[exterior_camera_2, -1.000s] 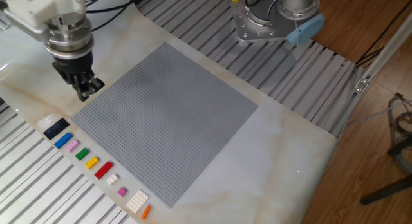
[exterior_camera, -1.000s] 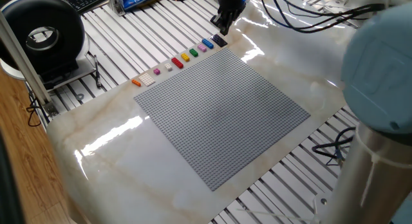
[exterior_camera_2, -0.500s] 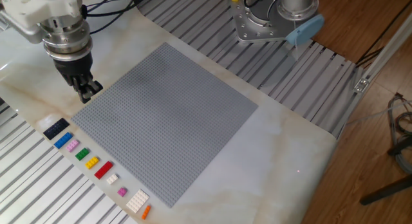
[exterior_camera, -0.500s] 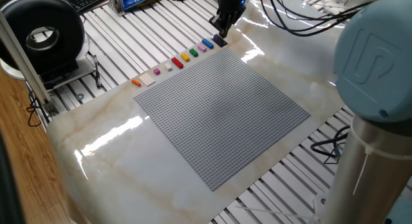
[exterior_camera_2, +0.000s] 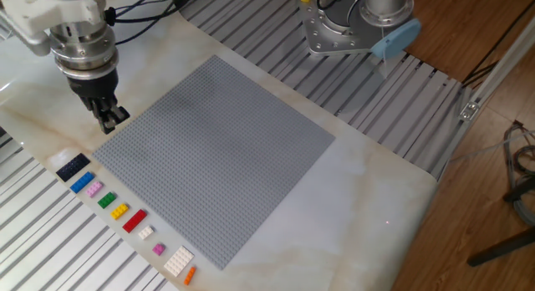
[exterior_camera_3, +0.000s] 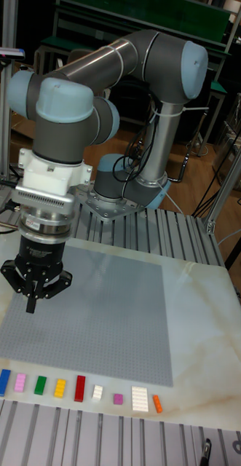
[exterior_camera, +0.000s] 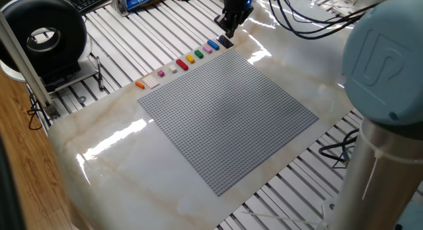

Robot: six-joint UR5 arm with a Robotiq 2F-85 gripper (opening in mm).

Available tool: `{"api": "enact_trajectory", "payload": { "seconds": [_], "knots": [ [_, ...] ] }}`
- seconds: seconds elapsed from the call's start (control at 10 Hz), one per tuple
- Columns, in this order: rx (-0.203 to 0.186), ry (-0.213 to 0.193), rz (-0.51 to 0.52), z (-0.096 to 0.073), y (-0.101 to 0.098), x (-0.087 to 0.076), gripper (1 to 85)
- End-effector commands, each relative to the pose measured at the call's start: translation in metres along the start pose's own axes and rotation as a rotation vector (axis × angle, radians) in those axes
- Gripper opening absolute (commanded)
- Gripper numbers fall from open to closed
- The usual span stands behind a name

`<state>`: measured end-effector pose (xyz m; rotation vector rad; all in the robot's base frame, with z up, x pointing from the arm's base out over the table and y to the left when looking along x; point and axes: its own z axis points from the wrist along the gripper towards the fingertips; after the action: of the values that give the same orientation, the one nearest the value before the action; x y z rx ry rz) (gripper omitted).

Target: Stack small Lego blocks one on top of the other

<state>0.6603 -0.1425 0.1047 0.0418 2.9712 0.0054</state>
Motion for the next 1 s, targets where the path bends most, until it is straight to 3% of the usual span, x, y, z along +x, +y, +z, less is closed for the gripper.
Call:
{"api": "enact_trajectory", "payload": {
  "seconds": [0.0,0.2,0.5,0.7,0.9],
  "knots": [
    [-0.023,0.000,-0.065,0.027,-0.027,-0.033,1.0],
    [-0.040,0.026,-0.076,0.043,-0.033,-0.045,1.0],
    [0.015,0.032,-0.094,0.063,-0.038,-0.056,1.0],
    [-0.022,0.048,-0.076,0.063,-0.030,-0.051,1.0],
    [0.002,0.055,-0.005,0.063,-0.036,-0.049,1.0]
  ]
}}
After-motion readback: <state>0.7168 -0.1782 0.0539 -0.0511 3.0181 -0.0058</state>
